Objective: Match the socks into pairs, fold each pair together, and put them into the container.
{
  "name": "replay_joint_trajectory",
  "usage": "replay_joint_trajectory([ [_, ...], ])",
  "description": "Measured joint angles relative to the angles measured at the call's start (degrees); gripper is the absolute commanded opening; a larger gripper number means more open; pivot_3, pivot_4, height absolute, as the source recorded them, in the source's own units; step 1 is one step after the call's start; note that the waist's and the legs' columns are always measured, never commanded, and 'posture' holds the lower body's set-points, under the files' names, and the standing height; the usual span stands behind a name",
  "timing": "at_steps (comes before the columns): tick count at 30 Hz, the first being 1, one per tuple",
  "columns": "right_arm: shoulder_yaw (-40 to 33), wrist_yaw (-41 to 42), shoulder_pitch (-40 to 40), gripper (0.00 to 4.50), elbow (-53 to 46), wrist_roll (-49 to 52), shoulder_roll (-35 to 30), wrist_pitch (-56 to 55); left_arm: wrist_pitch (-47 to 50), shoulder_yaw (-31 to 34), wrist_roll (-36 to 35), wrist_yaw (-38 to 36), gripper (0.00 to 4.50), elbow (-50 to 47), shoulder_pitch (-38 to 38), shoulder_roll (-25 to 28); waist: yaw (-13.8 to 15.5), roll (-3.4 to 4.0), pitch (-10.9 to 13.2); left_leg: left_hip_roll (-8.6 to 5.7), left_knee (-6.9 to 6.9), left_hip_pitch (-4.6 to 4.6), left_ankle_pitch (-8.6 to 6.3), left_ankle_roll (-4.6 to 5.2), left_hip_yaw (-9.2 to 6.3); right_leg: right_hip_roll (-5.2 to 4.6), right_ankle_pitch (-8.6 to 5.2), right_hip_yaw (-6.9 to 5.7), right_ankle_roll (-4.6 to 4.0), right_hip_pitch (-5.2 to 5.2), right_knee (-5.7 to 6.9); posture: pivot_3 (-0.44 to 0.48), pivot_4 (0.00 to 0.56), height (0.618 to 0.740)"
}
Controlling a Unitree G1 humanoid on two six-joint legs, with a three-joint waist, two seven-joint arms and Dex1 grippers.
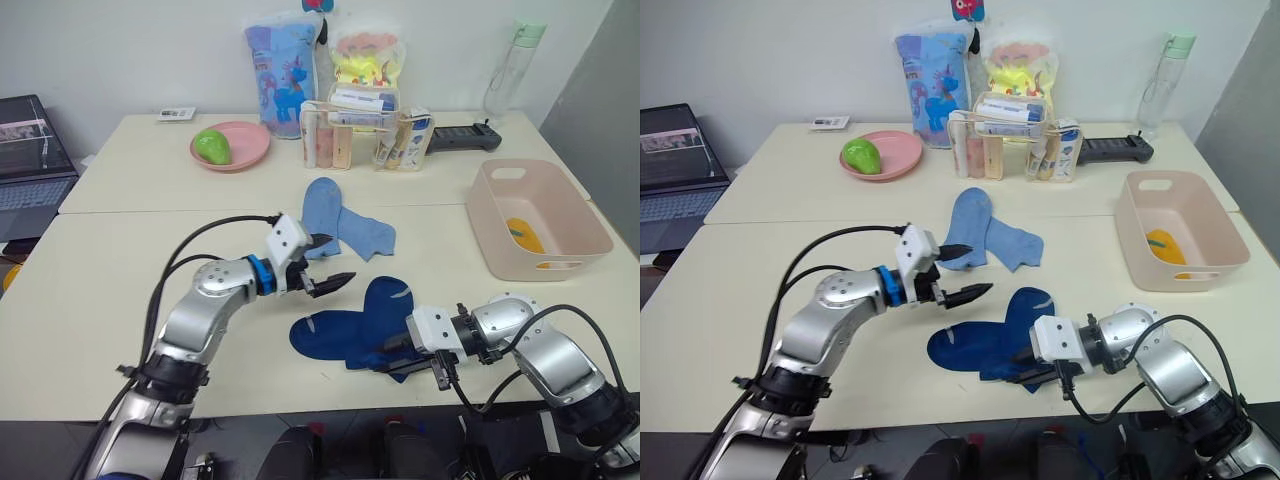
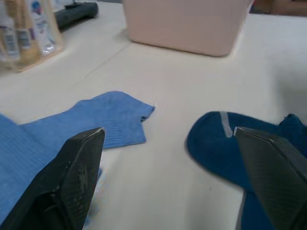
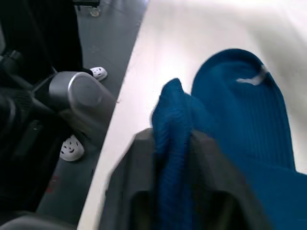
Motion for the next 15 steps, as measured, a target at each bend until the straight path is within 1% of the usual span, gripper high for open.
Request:
replay_joint_trajectory([
  [1, -0.46, -0.34, 0.43, 2.25, -0.68, 0.56, -0.49, 1.20, -1.12, -1.12, 1.00, -0.78, 4.50, 1.83, -1.01, -0.46, 0.03, 0.00, 0.00, -0.01, 0.00, -0.04, 0.00, 0.00, -0.01, -0.01, 0.00, 0.00, 0.00, -0.01, -0.01, 0.000, 0.150, 0.740],
  [5, -5.74, -2.38, 3.26, 2.25, -8.85, 7.94, -5.44, 13.68, -5.46, -5.15, 5.55, -2.77, 4.50, 11.09, -6.28, -4.56, 0.51, -0.02, 0.01, -0.02, 0.16, -0.29, 0.00, 0.00, -0.10, -0.01, 0.01, -0.09, 0.00, -0.09, -0.02, 0.000, 0.150, 0.740],
  [8, -11.12, -6.44, 4.85, 2.25, -14.90, 14.71, -6.31, 22.60, -9.96, -7.53, 9.03, -3.23, 4.50, 18.76, -10.28, -8.02, 0.77, -0.04, 0.01, -0.02, 0.19, -0.31, 0.00, 0.01, -0.12, -0.02, 0.01, -0.11, 0.01, -0.09, 0.00, 0.000, 0.150, 0.740],
  [11, -14.79, -11.32, 6.42, 2.25, -17.64, 17.65, -6.04, 26.74, -13.60, -8.73, 11.72, -3.31, 4.50, 25.56, -13.44, -11.22, 0.85, -0.06, 0.02, -0.02, 0.18, -0.33, 0.00, 0.01, -0.11, -0.02, 0.01, -0.11, 0.01, -0.09, 0.00, 0.000, 0.150, 0.740],
  [13, -16.30, -14.16, 7.84, 2.25, -17.88, 17.63, -5.93, 27.35, -15.25, -9.08, 13.01, -3.70, 4.50, 29.30, -14.92, -12.63, 0.85, -0.06, 0.03, -0.03, 0.18, -0.33, 0.00, 0.01, -0.10, -0.01, 0.01, -0.11, 0.02, -0.10, 0.00, 0.000, 0.150, 0.740],
  [15, -16.81, -16.16, 9.66, 2.28, -17.70, 16.80, -5.97, 26.86, -16.76, -9.70, 14.17, -4.55, 4.11, 32.41, -15.89, -13.39, 0.85, -0.06, 0.03, -0.02, 0.17, -0.32, 0.00, 0.02, -0.08, -0.01, 0.01, -0.11, 0.02, -0.11, 0.01, 0.000, 0.150, 0.740],
])
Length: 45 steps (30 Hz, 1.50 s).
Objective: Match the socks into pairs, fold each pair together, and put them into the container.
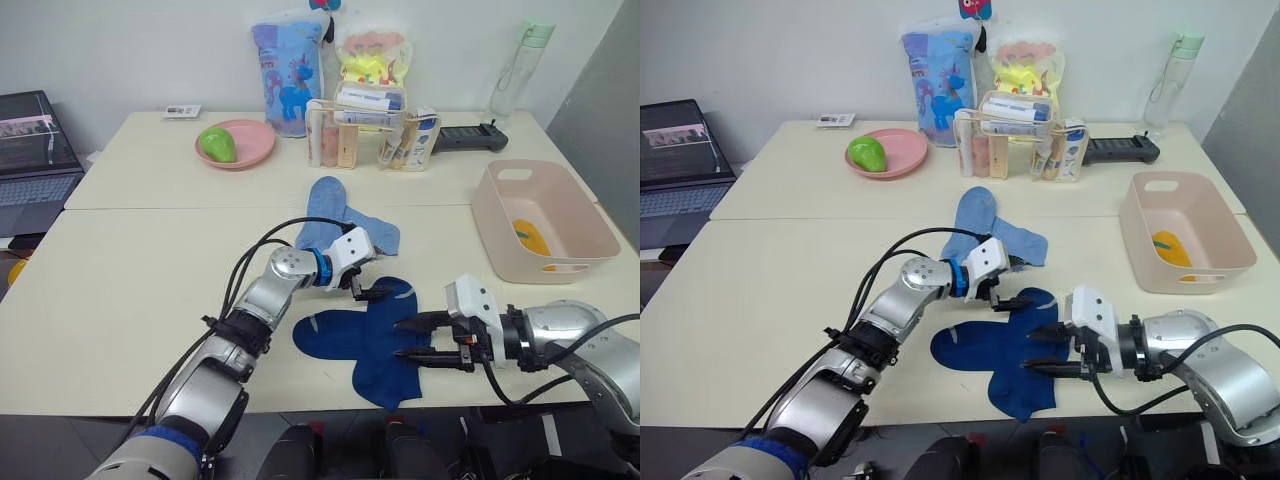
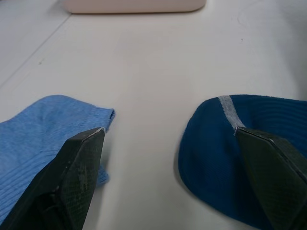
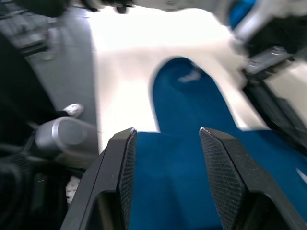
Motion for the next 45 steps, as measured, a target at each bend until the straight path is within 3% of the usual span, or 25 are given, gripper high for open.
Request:
replay_joint_trajectory([
  [5, -0.46, -3.51, 2.83, 2.28, 1.43, -1.93, 0.87, -2.54, -2.33, -0.06, 1.06, -1.17, 2.55, 5.34, -1.46, -1.38, -0.08, -0.01, 0.00, 0.00, 0.03, 0.00, 0.00, 0.00, 0.00, 0.00, 0.00, 0.00, 0.00, 0.00, 0.03, 0.000, 0.150, 0.740],
  [8, -0.42, -4.37, 3.71, 2.28, 1.76, -3.01, 1.19, -4.12, -2.99, 0.05, 1.10, -1.51, 1.87, 7.16, -2.17, -1.81, -0.08, -0.01, 0.00, -0.01, 0.04, 0.00, 0.00, 0.01, 0.01, 0.00, 0.00, 0.00, 0.01, 0.00, 0.03, 0.000, 0.150, 0.740],
  [13, -0.41, -4.43, 3.71, 2.28, 3.73, -3.50, 1.31, -5.54, -3.35, 1.53, 1.07, -2.39, 0.14, 8.72, -2.67, -1.95, -0.13, -0.01, 0.00, -0.01, 0.04, 0.00, 0.00, 0.01, 0.00, 0.01, 0.00, -0.01, 0.01, 0.00, 0.03, 0.000, 0.150, 0.740],
  [14, -0.41, -4.42, 3.65, 2.28, 4.01, -3.52, 1.31, -5.79, -3.34, 1.93, 0.99, -2.44, 0.03, 8.72, -2.67, -2.00, -0.13, -0.01, 0.00, -0.01, 0.04, 0.00, 0.00, 0.01, 0.00, 0.01, 0.00, -0.01, 0.01, 0.00, 0.03, 0.000, 0.150, 0.740],
  [23, -0.44, -5.89, 2.27, 2.28, 6.64, -3.66, 2.19, -7.07, -0.38, 5.80, 0.41, 0.92, 0.03, 5.50, -1.91, -2.16, -0.30, -0.01, 0.01, 0.00, 0.07, 0.00, 0.00, 0.01, 0.00, 0.01, 0.00, 0.00, 0.01, 0.00, 0.05, 0.000, 0.150, 0.740],
  [32, -0.67, -11.69, 1.78, 2.28, 8.16, -5.95, 3.07, -5.84, 12.53, 17.49, -1.95, 13.19, 0.03, -9.79, 7.00, 4.60, -0.80, 0.01, -0.01, 0.00, 0.07, 0.00, 0.00, 0.00, -0.01, 0.01, 0.01, 0.02, 0.01, -0.02, 0.07, 0.000, 0.150, 0.740],
  [37, -0.18, -15.85, 2.33, 2.28, 9.69, -5.32, 8.01, -1.07, 15.52, 17.15, -2.25, 12.83, 0.03, -16.11, 13.24, 5.50, -0.51, -0.01, -0.02, -0.02, 0.11, 0.00, 0.00, 0.00, -0.03, 0.00, 0.01, 0.02, 0.00, -0.01, 0.07, 0.000, 0.150, 0.740],
  [45, -1.64, -20.57, 0.33, 2.28, 9.99, -0.83, 11.93, 8.64, 18.72, 17.39, -2.91, 12.97, 0.03, -23.59, 15.89, 7.17, -0.53, 0.04, -0.04, 0.00, 0.11, 0.01, 0.00, 0.00, -0.03, 0.01, 0.02, 0.02, 0.02, -0.01, 0.08, 0.000, 0.150, 0.740],
])
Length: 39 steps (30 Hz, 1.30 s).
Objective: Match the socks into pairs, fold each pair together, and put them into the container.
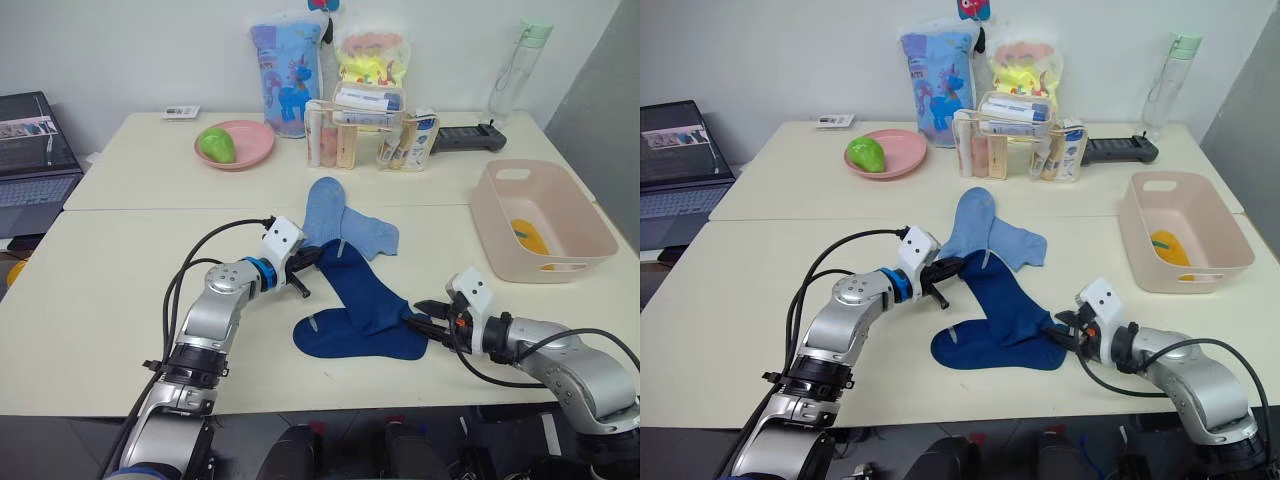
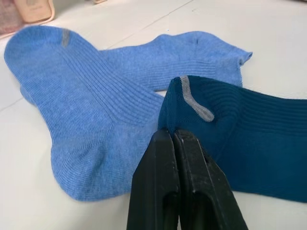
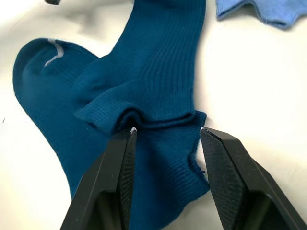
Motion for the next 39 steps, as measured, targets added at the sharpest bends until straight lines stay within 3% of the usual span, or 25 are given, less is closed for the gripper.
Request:
replay_joint_trajectory([
  [13, 0.07, 0.24, -1.07, 2.28, -2.95, 6.71, -0.27, 7.69, 1.11, -0.04, -0.02, 0.07, 0.03, -0.97, 1.56, 0.91, -0.26, 0.00, 0.00, 0.00, 0.00, -0.01, 0.00, 0.00, 0.00, 0.00, 0.00, -0.01, 0.00, 0.00, 0.00, 0.000, 0.150, 0.740],
  [22, -0.48, 4.01, -1.60, 2.28, -5.09, 10.74, -5.06, 8.19, 1.09, -0.16, 0.01, 0.06, 0.03, -0.98, 1.55, 1.05, -0.26, -0.01, -0.01, 0.00, 0.01, -0.01, -0.01, 0.01, 0.00, 0.00, 0.00, -0.01, 0.00, 0.01, 0.00, 0.000, 0.150, 0.740],
  [36, 4.73, 2.36, -3.75, 2.28, -2.03, 5.74, -3.63, 5.39, 1.10, -0.26, 0.03, 0.19, 0.03, -0.98, 1.53, 1.04, -0.29, -0.01, -0.01, 0.00, 0.01, -0.01, 0.00, 0.01, 0.00, 0.00, 0.00, -0.01, 0.00, 0.01, 0.00, 0.000, 0.150, 0.740],
  [39, 4.86, 2.06, -4.08, 1.63, -1.54, 5.26, -2.83, 5.37, 1.10, -0.29, 0.03, 0.30, 0.00, -0.98, 1.53, 1.04, -0.29, -0.01, -0.01, 0.00, 0.02, -0.01, 0.00, 0.01, 0.00, 0.00, 0.00, -0.01, 0.00, 0.01, 0.00, 0.000, 0.150, 0.740],
])
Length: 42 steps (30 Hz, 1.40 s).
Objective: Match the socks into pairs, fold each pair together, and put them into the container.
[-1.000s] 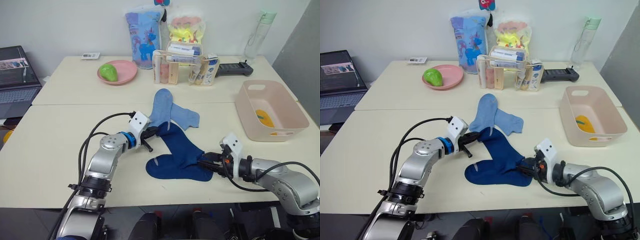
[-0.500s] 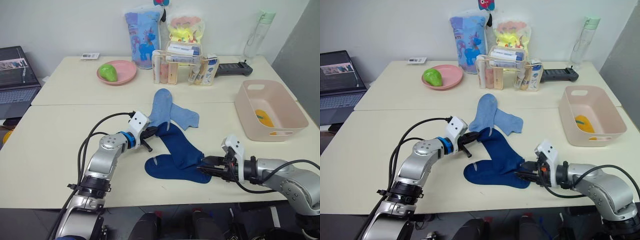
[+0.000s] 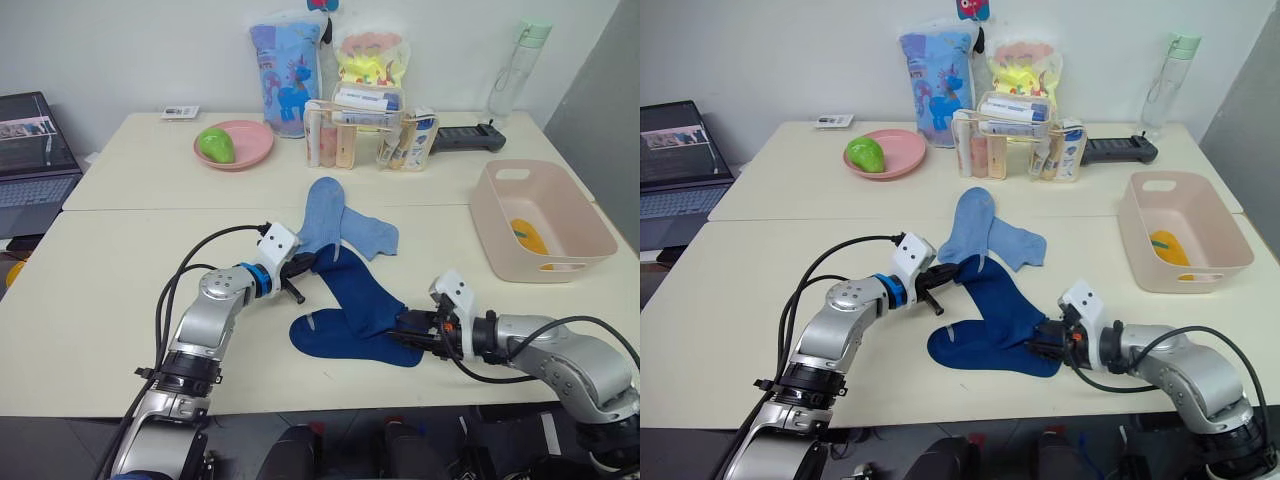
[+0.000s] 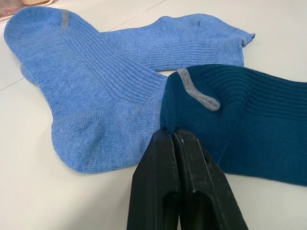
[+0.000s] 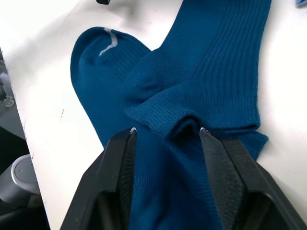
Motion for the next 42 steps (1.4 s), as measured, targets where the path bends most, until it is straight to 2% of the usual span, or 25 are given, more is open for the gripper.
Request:
replay_joint_trajectory([
  [4, 0.01, -0.31, -0.65, 0.21, 0.10, -0.28, 0.89, -0.01, 0.03, -0.02, 0.00, -0.01, 0.00, 0.00, 0.00, 0.01, 0.00, 0.00, 0.00, 0.00, 0.00, 0.00, 0.00, 0.00, 0.00, 0.00, 0.00, 0.00, 0.00, 0.00, 0.00, 0.000, 0.150, 0.740],
  [5, 0.01, -0.33, -0.66, 0.04, 0.11, -0.54, 0.90, -0.01, 0.04, -0.02, 0.00, -0.02, 0.00, 0.00, 0.00, 0.02, 0.00, 0.00, 0.00, 0.00, 0.00, 0.00, 0.00, 0.00, -0.01, 0.00, 0.00, 0.00, 0.00, 0.00, 0.00, 0.000, 0.150, 0.740],
  [11, -0.19, -0.25, -0.55, 0.04, 0.57, -1.13, 0.74, -0.08, 0.81, 0.05, -0.24, -0.44, 0.00, -0.83, 0.05, 0.12, -0.01, 0.00, 0.00, 0.00, 0.00, 0.00, 0.00, 0.00, 0.00, 0.00, 0.00, 0.00, 0.00, 0.00, 0.00, 0.000, 0.150, 0.740],
  [16, -3.19, 1.91, -0.29, 0.04, 0.57, -0.95, -2.54, -0.51, 5.61, 1.93, -4.33, -0.55, 0.00, -5.74, 0.92, 0.19, -0.01, 0.00, 0.00, 0.00, 0.00, 0.00, 0.00, 0.00, 0.00, 0.00, 0.00, 0.00, 0.00, 0.00, 0.00, 0.000, 0.150, 0.740],
  [24, -7.72, 10.70, -0.65, 0.04, 0.55, 2.80, -10.13, -2.46, 25.65, 10.06, -21.37, -2.67, 0.00, -23.66, 6.71, 4.28, -0.16, 0.01, 0.00, 0.03, -0.04, 0.01, 0.00, 0.00, 0.00, 0.01, 0.00, 0.00, 0.00, 0.01, -0.02, 0.000, 0.150, 0.740],
  [31, -10.46, 17.27, 0.16, 0.04, 0.46, 6.42, -13.92, -3.48, 40.24, 17.38, -35.27, 2.51, 0.00, -36.32, 16.76, 4.20, -0.06, 0.00, 0.00, 0.04, -0.03, 0.02, -0.01, 0.01, -0.01, 0.01, 0.00, 0.00, 0.00, 0.04, -0.02, 0.000, 0.150, 0.740],
  [34, -10.49, 18.25, 0.36, 0.04, 0.41, 6.86, -14.27, -3.97, 41.91, 18.78, -38.29, 4.66, 0.00, -38.74, 18.98, 3.98, 0.07, 0.00, 0.00, 0.03, 0.02, 0.02, -0.01, 0.02, 0.00, 0.00, 0.00, 0.00, 0.00, 0.08, -0.02, 0.000, 0.150, 0.740],
  [36, -10.26, 18.40, 1.13, 0.04, 0.44, 6.06, -14.41, -5.22, 41.07, 19.24, -39.52, 6.03, 0.00, -41.03, 23.13, 2.90, 0.17, 0.01, -0.01, 0.02, 0.00, 0.02, -0.02, 0.04, 0.04, -0.01, 0.00, 0.05, 0.00, 0.09, -0.07, 0.000, 0.150, 0.740],
  [42, -8.04, 18.37, 3.00, 0.04, 2.51, 2.60, -14.11, -9.35, 36.27, 18.63, -39.60, 8.40, 0.00, -42.60, 28.10, 0.61, 0.72, 0.02, -0.01, 0.03, 0.02, 0.03, -0.02, 0.03, 0.07, -0.01, 0.00, 0.05, -0.01, 0.09, -0.06, 0.000, 0.150, 0.740],
])
